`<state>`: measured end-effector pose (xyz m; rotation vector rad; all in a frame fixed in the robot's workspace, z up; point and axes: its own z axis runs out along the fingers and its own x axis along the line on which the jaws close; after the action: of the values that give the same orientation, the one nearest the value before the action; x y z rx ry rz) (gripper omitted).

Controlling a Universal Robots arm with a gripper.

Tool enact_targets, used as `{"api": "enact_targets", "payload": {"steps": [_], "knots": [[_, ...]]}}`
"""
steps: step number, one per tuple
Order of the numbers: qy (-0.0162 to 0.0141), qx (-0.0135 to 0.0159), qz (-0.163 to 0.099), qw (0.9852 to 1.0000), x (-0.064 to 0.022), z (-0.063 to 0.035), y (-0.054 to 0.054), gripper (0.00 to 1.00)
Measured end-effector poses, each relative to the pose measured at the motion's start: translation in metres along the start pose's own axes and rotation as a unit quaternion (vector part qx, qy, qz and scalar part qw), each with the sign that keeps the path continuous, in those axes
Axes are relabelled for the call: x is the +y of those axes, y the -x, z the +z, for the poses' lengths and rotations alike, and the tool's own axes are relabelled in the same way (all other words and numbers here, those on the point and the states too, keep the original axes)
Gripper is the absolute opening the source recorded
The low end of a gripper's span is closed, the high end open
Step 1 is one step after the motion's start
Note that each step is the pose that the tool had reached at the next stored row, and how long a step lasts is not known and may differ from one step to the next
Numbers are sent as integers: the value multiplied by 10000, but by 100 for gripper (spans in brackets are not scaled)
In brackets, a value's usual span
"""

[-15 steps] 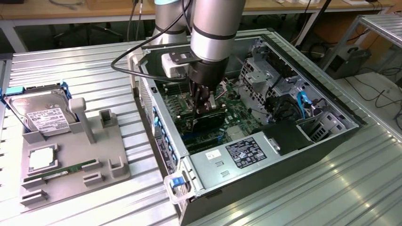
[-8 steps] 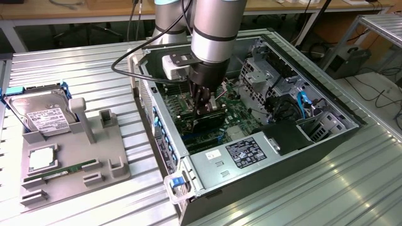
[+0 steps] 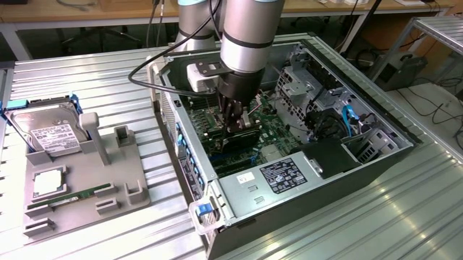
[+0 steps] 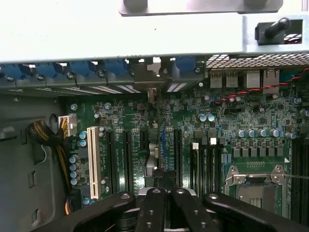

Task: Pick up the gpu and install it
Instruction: 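Press down on the gpu until it lock into place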

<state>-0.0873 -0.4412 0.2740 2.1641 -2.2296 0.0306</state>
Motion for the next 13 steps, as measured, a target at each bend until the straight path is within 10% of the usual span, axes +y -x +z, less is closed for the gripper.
{"api": "enact_targets", "payload": {"steps": [13], "knots": [[-1, -2, 0, 10000, 1, 32, 16, 11]]}}
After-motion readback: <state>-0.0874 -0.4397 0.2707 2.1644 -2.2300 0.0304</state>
